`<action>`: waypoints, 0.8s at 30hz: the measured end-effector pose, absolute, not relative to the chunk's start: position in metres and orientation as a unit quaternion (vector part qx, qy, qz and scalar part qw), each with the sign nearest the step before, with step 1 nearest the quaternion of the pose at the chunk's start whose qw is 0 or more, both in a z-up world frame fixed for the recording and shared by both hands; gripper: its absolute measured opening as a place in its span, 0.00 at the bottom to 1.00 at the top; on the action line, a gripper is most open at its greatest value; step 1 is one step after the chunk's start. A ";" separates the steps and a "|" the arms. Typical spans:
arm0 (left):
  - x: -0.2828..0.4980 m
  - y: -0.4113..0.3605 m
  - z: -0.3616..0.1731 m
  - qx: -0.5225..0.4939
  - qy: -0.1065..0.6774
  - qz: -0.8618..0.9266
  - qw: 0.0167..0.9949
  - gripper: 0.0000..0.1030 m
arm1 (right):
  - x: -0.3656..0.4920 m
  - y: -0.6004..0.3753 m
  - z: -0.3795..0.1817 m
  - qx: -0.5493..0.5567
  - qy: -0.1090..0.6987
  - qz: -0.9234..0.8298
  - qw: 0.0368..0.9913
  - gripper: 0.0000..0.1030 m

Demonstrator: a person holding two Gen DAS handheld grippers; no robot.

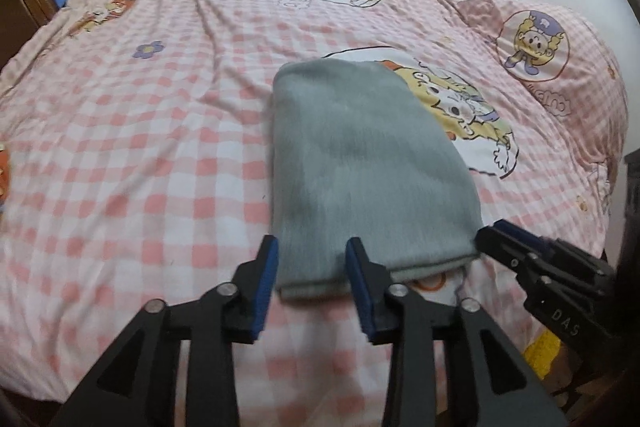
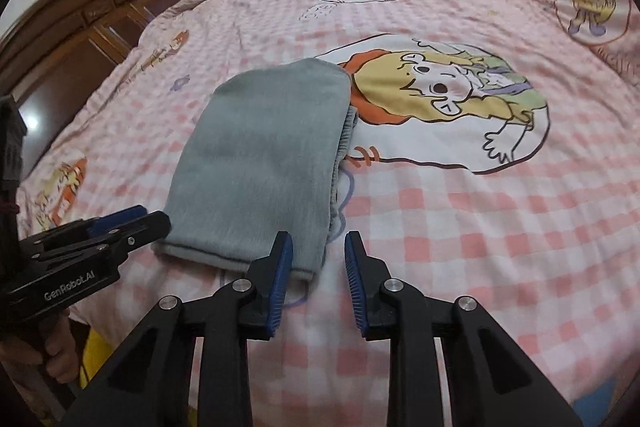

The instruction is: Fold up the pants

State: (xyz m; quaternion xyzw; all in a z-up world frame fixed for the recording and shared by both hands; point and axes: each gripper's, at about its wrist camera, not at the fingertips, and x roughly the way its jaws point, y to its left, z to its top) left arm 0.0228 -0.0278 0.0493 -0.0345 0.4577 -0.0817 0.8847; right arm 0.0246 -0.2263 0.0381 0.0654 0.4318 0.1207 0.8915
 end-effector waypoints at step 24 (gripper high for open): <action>0.009 -0.032 0.015 -0.015 0.486 -0.019 0.874 0.74 | 0.011 -0.224 0.002 0.044 0.467 0.081 0.879 0.52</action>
